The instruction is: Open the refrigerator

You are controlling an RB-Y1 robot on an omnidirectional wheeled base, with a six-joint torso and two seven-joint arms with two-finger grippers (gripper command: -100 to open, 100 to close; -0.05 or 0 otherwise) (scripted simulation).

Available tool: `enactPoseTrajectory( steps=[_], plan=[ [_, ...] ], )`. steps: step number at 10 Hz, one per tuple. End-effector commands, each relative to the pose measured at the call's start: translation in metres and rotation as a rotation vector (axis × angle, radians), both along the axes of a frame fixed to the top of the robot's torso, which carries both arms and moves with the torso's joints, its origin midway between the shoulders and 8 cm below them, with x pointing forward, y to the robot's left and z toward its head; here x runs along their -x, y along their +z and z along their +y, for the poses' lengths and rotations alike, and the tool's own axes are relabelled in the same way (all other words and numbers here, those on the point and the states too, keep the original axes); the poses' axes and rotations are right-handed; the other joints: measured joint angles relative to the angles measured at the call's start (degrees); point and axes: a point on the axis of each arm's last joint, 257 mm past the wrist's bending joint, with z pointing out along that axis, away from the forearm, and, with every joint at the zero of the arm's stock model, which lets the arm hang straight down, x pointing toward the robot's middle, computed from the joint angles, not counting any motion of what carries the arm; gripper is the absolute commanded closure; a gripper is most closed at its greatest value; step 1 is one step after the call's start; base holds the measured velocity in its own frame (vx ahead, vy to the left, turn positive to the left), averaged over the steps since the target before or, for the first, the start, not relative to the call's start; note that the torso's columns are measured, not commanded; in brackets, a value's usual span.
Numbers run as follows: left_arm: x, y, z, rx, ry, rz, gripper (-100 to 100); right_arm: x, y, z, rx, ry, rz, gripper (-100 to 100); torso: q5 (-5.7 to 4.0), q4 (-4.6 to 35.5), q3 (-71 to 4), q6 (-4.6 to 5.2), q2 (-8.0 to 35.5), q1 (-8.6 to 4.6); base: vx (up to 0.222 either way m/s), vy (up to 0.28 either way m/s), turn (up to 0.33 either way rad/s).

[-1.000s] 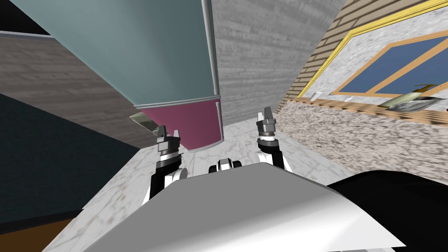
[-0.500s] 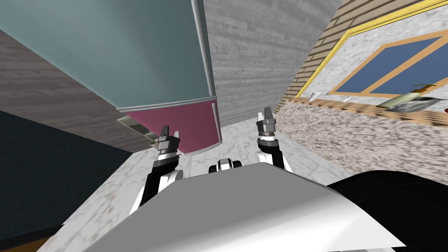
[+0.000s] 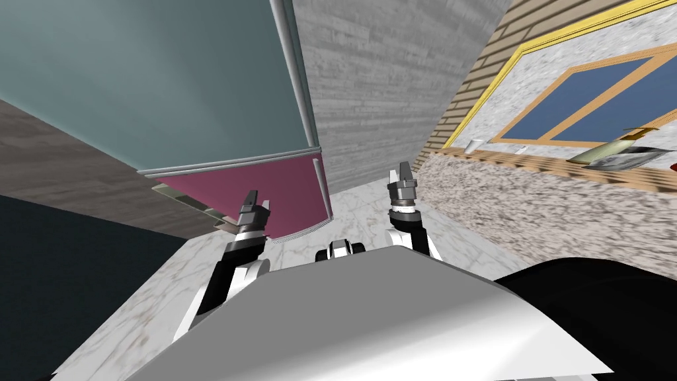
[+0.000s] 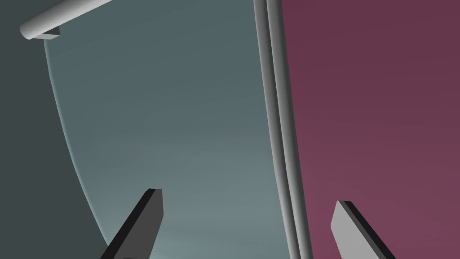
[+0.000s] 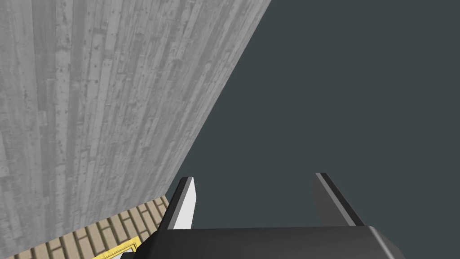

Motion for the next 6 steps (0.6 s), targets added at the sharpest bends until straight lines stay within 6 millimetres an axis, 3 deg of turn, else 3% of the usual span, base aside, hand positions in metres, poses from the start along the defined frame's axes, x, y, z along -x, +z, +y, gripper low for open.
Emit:
enactPoseTrajectory(
  steps=[1, 6],
  plan=[
    [-0.0025, -0.004, 0.0057, -0.027, 0.013, 0.048, -100, 0.0, 0.0, 0.0, 0.0, 0.0, 0.0, 0, -0.02, 0.0, 0.0, 0.0, -0.1, -0.06, 0.131, -0.096, -0.042],
    [-0.0045, -0.0085, 0.0143, -0.082, 0.031, 0.125, -100, 0.0, 0.0, 0.0, 0.0, 0.0, 0.0, 0, 0.01, 0.0, 0.0, 0.0, 0.0, 0.02, 0.102, -0.059, -0.04]
  ],
)
